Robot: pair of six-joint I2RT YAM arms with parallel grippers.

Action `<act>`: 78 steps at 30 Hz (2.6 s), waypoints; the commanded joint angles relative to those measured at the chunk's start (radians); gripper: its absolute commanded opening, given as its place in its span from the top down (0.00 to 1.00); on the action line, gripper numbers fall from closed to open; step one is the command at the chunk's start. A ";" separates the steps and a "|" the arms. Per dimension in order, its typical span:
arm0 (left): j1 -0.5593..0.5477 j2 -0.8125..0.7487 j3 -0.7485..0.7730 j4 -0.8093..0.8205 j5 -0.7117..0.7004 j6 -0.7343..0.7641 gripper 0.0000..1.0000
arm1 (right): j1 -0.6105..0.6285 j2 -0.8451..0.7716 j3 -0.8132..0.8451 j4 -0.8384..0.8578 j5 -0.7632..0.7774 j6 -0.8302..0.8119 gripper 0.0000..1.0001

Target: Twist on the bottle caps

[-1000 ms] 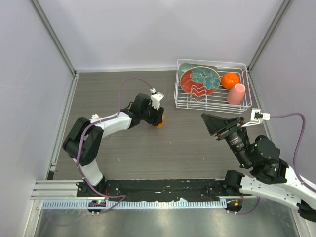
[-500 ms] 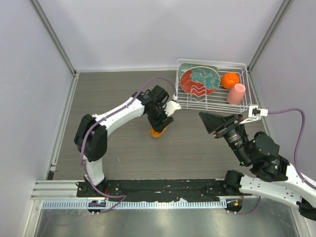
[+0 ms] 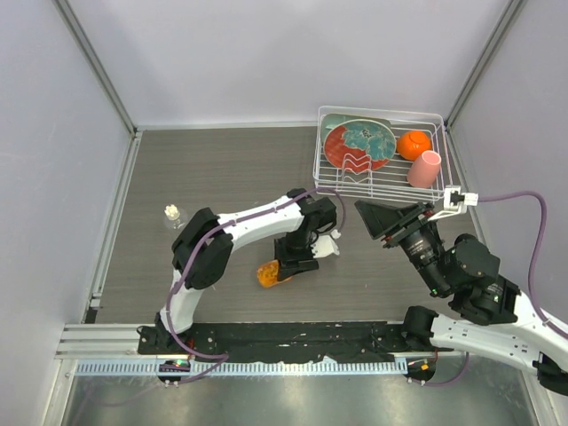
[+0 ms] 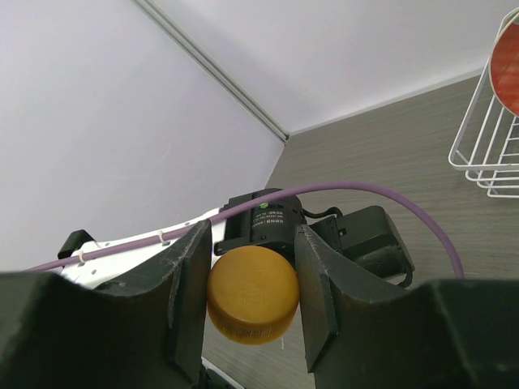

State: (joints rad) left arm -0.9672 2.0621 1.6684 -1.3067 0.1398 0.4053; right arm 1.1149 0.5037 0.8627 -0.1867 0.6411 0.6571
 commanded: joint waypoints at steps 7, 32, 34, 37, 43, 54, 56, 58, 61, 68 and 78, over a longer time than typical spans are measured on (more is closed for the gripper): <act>-0.004 -0.051 -0.041 0.116 0.081 -0.063 0.19 | 0.000 0.042 0.075 -0.031 0.011 -0.014 0.71; -0.007 -0.237 -0.342 0.428 -0.034 -0.146 0.01 | 0.000 0.104 0.133 -0.065 -0.018 -0.020 0.70; -0.013 -0.224 -0.335 0.434 -0.035 -0.151 0.01 | -0.001 0.105 0.134 -0.066 -0.023 -0.024 0.70; -0.021 -0.217 -0.334 0.443 -0.034 -0.155 0.01 | 0.000 0.104 0.134 -0.066 -0.024 -0.024 0.70; -0.031 -0.207 -0.357 0.460 -0.028 -0.146 0.02 | 0.000 0.096 0.131 -0.069 -0.023 -0.024 0.70; -0.042 -0.299 -0.470 0.481 -0.014 -0.070 0.01 | -0.001 0.124 0.134 -0.066 -0.024 -0.033 0.70; -0.047 -0.313 -0.475 0.489 -0.020 -0.060 0.01 | -0.001 0.128 0.133 -0.062 -0.029 -0.033 0.70; -0.053 -0.313 -0.470 0.501 -0.038 -0.046 0.00 | 0.000 0.133 0.131 -0.054 -0.032 -0.031 0.71; -0.070 -0.309 -0.458 0.518 -0.068 -0.013 0.00 | 0.000 0.139 0.130 -0.051 -0.038 -0.030 0.71; -0.094 -0.341 -0.501 0.566 -0.109 0.177 0.00 | -0.001 0.134 0.131 -0.053 -0.050 -0.025 0.71; -0.107 -0.355 -0.536 0.569 -0.115 0.294 0.00 | 0.000 0.116 0.121 -0.048 -0.055 -0.019 0.71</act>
State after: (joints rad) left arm -1.0683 1.7321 1.1370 -0.7532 0.0284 0.6395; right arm 1.1149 0.6323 0.9615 -0.2699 0.5903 0.6483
